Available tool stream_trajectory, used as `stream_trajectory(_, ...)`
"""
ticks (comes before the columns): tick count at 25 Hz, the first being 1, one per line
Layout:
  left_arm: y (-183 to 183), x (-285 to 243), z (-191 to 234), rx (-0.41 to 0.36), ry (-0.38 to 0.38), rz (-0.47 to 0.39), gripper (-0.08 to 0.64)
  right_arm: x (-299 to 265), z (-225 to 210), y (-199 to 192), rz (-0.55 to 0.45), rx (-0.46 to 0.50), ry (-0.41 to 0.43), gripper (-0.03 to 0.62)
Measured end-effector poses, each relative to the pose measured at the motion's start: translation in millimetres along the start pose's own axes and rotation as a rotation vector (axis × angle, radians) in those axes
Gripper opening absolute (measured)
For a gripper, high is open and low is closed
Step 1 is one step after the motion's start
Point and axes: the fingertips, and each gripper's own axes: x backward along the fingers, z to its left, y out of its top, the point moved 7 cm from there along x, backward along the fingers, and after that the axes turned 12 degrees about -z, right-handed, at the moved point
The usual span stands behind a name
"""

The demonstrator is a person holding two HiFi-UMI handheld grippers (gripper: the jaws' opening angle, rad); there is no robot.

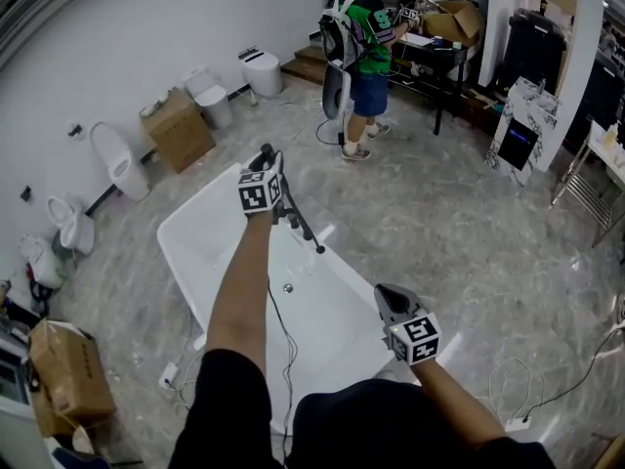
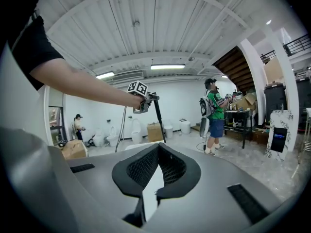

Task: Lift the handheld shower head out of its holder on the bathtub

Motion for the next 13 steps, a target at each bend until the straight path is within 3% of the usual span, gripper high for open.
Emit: stream_trajectory(13, 15.6, 3.1, -1.1, -0.032, -0.002, -0.007, 0.132, -4.3, -1.2, -1.6, -0.005, 0.020, 0.049, -0.002)
